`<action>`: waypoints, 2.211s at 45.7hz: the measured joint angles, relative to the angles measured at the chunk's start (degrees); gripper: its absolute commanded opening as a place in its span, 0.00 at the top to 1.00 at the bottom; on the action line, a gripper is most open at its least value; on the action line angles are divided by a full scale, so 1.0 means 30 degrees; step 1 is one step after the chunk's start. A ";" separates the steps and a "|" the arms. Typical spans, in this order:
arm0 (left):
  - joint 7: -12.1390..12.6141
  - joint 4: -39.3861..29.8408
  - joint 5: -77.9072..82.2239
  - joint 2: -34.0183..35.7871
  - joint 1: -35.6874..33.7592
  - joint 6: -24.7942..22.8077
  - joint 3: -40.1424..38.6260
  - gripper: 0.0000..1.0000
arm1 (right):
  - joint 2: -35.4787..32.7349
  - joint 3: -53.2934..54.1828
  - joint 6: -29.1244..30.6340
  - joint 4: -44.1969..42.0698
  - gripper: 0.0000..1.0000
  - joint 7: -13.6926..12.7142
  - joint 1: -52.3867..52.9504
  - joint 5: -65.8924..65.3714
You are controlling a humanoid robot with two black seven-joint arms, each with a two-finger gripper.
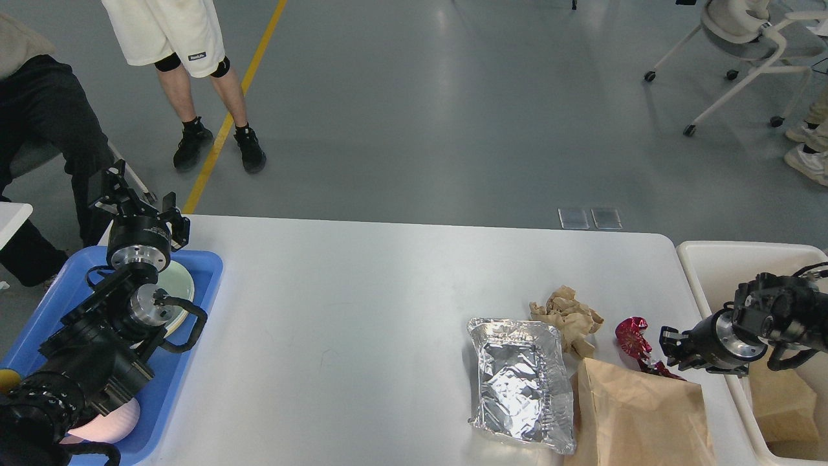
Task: Tidy desktop
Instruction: 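Pull the red wrapper out onto the table with the right gripper, then raise the right gripper up away from the red wrapper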
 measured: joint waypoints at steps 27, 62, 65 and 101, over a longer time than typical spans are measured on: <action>0.0000 0.0000 0.0000 0.0000 0.0000 0.0000 0.0000 0.04 | -0.0019 0.0000 0.0890 0.0075 1.00 -0.0001 0.0544 0.0038; 0.0000 0.0001 0.0000 0.0000 0.0000 0.0000 0.0000 0.04 | -0.1666 -0.3249 0.4906 0.1499 0.02 0.0123 0.9601 -0.0280; 0.0000 0.0000 0.0000 0.0000 0.0000 0.0000 0.0000 0.04 | -0.1719 -0.4073 0.5551 0.2142 0.02 0.0155 1.1214 -0.0280; 0.0000 0.0005 0.0000 0.0000 0.0000 0.0000 0.0000 0.04 | -0.1240 -0.6076 0.8987 0.5787 0.02 0.0211 2.0598 -0.0155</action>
